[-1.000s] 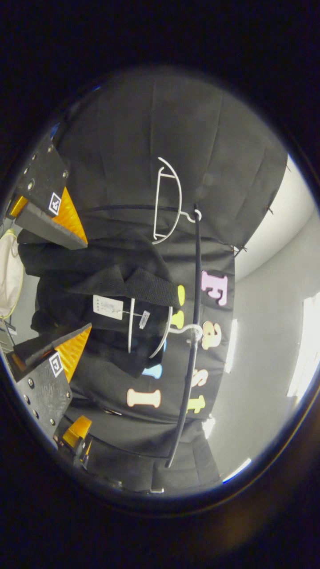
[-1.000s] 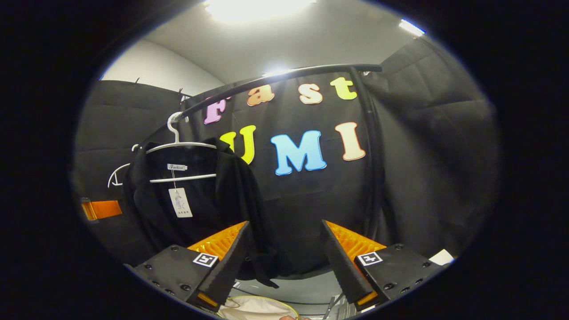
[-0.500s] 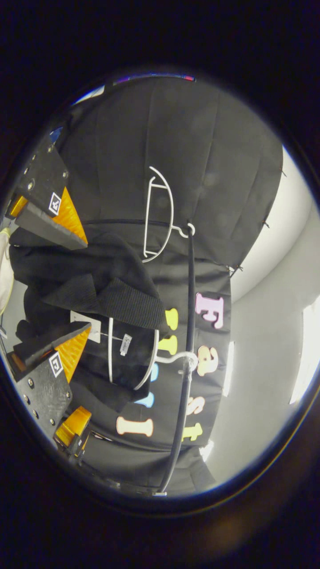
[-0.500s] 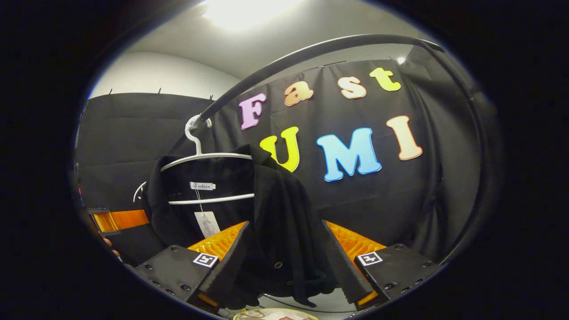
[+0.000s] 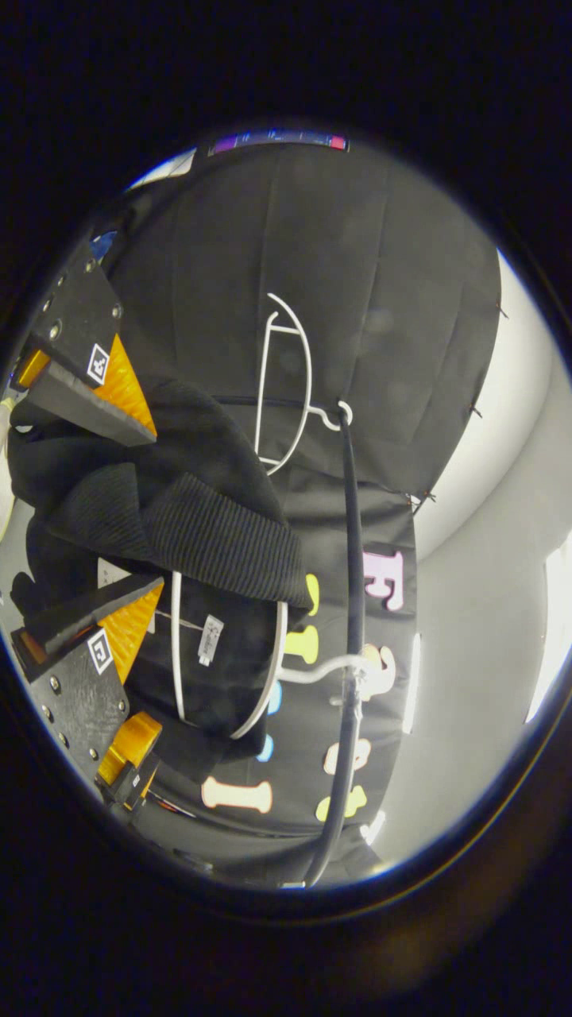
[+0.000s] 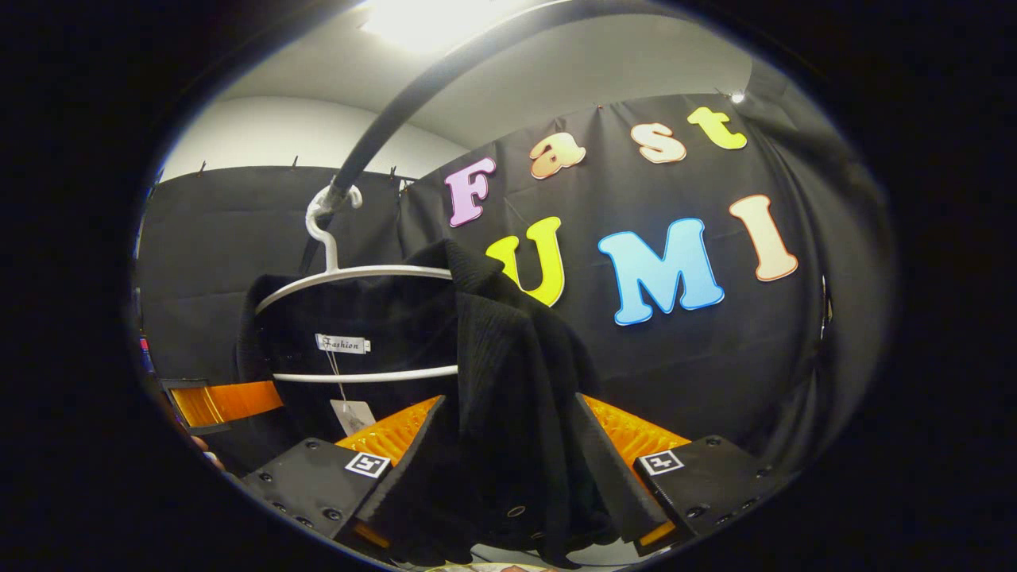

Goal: Grasp the clothes on the hanger with both hands and then place them into the laundry hamper below.

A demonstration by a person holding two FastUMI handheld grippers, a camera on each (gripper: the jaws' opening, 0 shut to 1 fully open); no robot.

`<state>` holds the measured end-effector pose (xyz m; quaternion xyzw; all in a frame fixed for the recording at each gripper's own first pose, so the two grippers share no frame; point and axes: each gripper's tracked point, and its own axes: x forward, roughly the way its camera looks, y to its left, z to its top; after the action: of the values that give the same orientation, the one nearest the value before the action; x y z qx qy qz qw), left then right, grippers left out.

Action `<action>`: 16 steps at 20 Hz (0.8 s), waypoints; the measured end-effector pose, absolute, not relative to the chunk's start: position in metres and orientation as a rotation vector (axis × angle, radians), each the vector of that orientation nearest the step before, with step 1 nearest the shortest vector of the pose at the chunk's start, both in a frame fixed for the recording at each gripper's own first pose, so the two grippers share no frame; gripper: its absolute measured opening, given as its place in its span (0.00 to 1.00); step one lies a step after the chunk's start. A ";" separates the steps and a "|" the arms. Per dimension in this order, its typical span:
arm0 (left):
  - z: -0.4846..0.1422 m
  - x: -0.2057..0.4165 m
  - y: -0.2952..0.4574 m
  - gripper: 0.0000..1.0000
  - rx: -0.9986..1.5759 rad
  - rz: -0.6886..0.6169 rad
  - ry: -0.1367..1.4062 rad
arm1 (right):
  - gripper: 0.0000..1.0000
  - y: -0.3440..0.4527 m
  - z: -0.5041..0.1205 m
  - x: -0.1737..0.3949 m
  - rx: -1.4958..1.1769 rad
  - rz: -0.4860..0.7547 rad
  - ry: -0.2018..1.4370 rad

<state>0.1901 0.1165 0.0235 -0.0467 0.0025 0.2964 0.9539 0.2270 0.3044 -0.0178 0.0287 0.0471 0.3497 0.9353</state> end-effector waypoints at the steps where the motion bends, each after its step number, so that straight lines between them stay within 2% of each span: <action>1: 0.022 0.194 0.119 0.94 -0.093 0.619 0.009 | 0.98 0.306 -0.019 0.232 0.062 0.716 0.100; 5: 0.018 0.201 0.124 0.95 -0.088 0.665 0.021 | 0.98 0.311 -0.025 0.248 0.081 0.718 0.115; 6: 0.017 0.202 0.126 0.95 -0.076 0.673 0.028 | 0.92 0.312 -0.023 0.250 0.093 0.726 0.109; 7: 0.017 0.204 0.127 0.96 -0.061 0.675 0.032 | 0.95 0.316 -0.021 0.252 0.101 0.747 0.097; 8: 0.019 0.204 0.129 0.85 -0.045 0.684 0.032 | 0.85 0.318 -0.021 0.251 0.097 0.754 0.089; 10: 0.020 0.208 0.129 0.63 -0.033 0.677 0.032 | 0.75 0.324 -0.025 0.251 0.082 0.772 0.085; 11: 0.023 0.204 0.133 0.52 -0.020 0.706 0.032 | 0.51 0.326 -0.027 0.250 0.072 0.778 0.091; 12: 0.022 0.200 0.140 0.41 -0.022 0.716 0.025 | 0.40 0.328 -0.028 0.248 0.064 0.785 0.096; 13: 0.023 0.201 0.135 0.30 -0.036 0.680 0.021 | 0.21 0.327 -0.028 0.249 0.064 0.778 0.094; 14: 0.023 0.201 0.130 0.19 -0.045 0.650 0.022 | 0.16 0.325 -0.025 0.249 0.072 0.773 0.095; 15: 0.022 0.198 0.136 0.19 -0.048 0.646 0.023 | 0.18 0.325 -0.025 0.253 0.082 0.765 0.104; 16: 0.023 0.195 0.135 0.11 -0.071 0.603 0.017 | 0.03 0.328 -0.026 0.248 0.099 0.792 0.127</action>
<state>0.1952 0.1347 0.0233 -0.0347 0.0083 0.2969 0.9543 0.2475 0.3283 -0.0261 0.0481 0.0619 0.3854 0.9194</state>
